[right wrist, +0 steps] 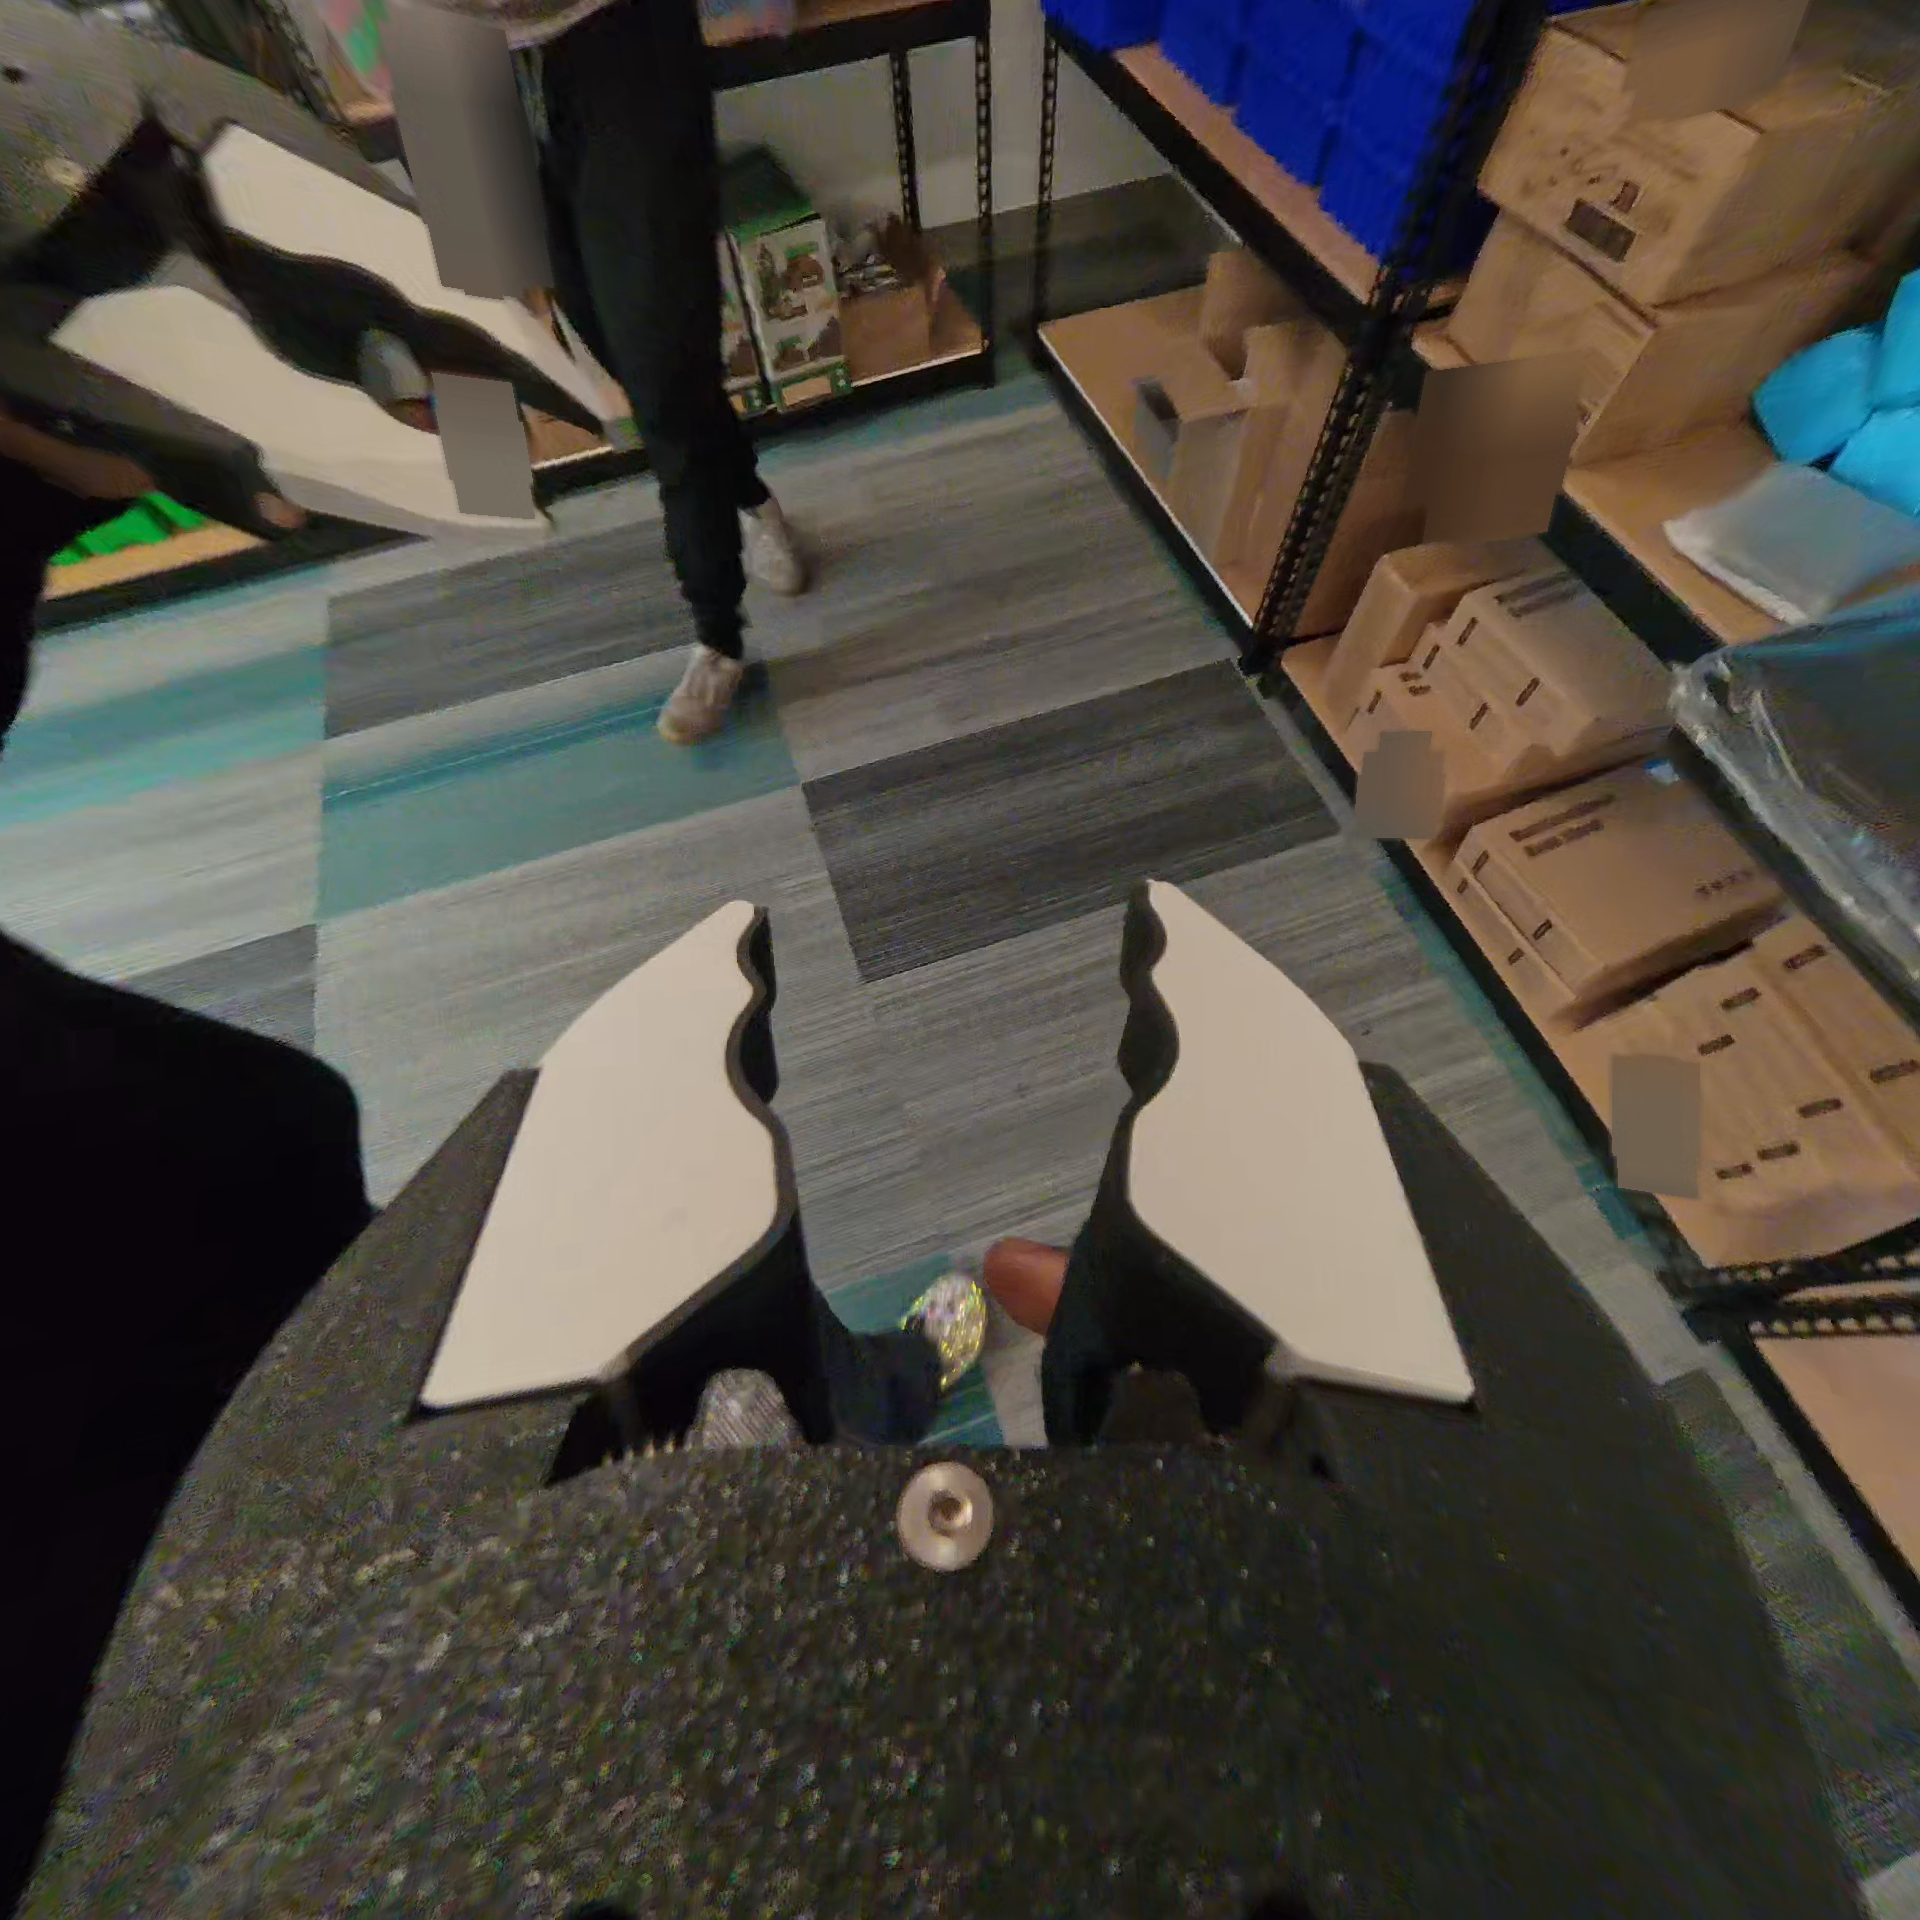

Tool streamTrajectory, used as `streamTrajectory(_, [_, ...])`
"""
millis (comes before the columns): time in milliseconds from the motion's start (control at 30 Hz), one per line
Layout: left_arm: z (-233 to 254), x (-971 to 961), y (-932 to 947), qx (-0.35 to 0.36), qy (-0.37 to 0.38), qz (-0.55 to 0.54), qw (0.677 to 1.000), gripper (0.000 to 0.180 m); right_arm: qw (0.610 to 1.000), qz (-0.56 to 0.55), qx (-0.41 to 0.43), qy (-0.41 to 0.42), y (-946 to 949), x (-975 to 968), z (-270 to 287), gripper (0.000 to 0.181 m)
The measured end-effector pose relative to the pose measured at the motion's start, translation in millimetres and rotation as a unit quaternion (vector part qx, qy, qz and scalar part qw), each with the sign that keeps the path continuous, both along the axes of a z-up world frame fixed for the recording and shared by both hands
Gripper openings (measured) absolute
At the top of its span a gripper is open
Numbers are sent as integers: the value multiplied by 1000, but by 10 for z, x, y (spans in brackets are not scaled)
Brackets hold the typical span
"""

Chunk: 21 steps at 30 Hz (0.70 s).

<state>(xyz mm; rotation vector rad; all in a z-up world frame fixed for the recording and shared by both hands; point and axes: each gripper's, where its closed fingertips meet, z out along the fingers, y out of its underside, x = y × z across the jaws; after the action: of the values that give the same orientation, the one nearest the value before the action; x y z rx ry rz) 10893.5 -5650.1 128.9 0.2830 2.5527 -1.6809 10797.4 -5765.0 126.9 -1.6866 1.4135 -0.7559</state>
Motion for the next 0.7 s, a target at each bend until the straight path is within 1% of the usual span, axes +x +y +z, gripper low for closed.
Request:
streamTrajectory(33, [-8, 232, -18, 0, 0, 15, 1000, 29, 1000, 3, -1, 2, -61, 256, -34, 64])
streamTrajectory(100, [-31, 701, -72, -1, -6, 41, 999, 27, 999, 39, 15, 7, -139, 760, -87, 70])
streamTrajectory(200, [-38, 1481, -152, -2, -14, 93, 996, 26, 996, 90, 15, -7, -351, 1635, -87, 75])
streamTrajectory(300, [6, 2313, -165, 9, 2, 162, 987, 27, 991, 130, 11, 0, -571, 2622, -22, 82])
streamTrajectory(367, [92, 2848, -120, 1, -3, 200, 980, 27, 985, 174, 5, -9, -597, 3314, 56, 81])
streamTrajectory(433, [89, 3395, -33, 1, 9, 235, 972, 27, 977, 212, -7, 2, -555, 4036, 89, 82])
streamTrajectory(500, [21, 3957, 112, 11, 21, 273, 962, 27, 969, 244, -28, 1, -451, 4751, 108, 81])
streamTrajectory(600, [-123, 4837, 398, 17, 18, 318, 948, 29, 953, 299, -45, -3, -148, 5828, 63, 80])
streamTrajectory(700, [-295, 5804, 677, 21, 28, 340, 940, 33, 948, 313, -56, -15, 161, 6919, 47, 81])
